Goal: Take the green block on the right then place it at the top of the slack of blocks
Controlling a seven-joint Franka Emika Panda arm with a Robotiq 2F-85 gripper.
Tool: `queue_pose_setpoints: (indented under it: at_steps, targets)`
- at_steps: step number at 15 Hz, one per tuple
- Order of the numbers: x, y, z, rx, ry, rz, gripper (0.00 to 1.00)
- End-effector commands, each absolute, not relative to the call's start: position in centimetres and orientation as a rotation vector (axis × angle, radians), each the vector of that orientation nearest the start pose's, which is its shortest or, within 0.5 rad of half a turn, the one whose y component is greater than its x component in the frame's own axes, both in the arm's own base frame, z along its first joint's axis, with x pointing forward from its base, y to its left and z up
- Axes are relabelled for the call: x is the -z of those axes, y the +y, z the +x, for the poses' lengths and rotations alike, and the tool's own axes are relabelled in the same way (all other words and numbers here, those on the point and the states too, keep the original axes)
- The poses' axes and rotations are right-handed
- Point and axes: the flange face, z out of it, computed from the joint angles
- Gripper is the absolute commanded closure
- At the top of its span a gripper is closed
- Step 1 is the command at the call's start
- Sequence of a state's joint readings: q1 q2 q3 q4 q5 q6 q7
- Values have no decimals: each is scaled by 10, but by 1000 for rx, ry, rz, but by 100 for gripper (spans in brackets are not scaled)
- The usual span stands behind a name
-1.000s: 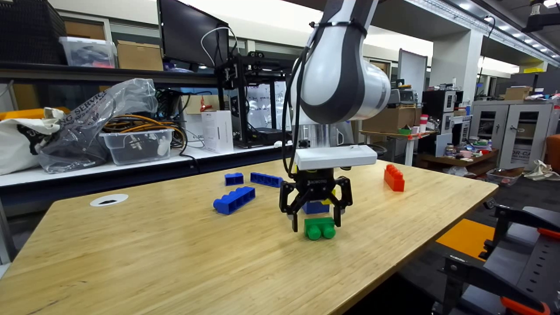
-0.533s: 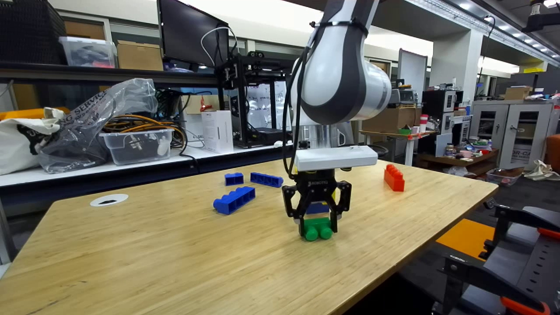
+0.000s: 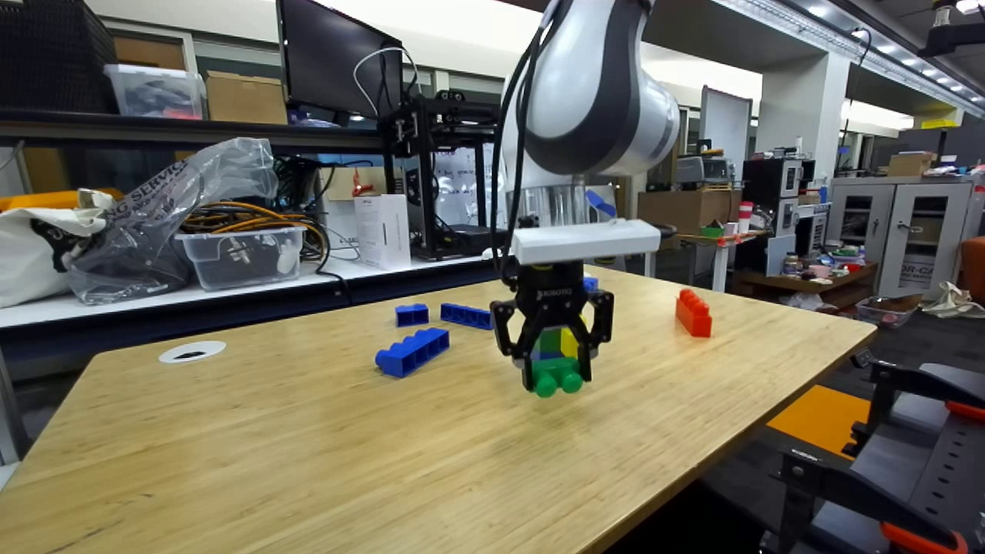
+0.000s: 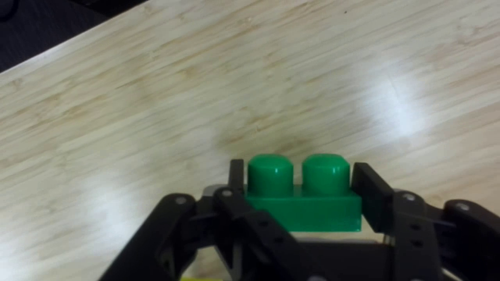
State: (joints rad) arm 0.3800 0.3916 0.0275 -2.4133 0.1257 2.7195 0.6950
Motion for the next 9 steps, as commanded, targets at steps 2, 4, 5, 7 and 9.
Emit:
queue_pose_setpoints:
  at_steps: [2, 4, 5, 7, 9]
  targets:
    - [-238, 188, 438, -64, 463, -3190, 56]
    - [-285, 196, 436, -64, 326, -3263, 56]
    - [-303, 202, 433, -120, 235, -3303, 56]
    - [-339, 212, 425, -192, 96, -3345, 56]
    - [-372, 220, 430, -261, -69, -3361, 56]
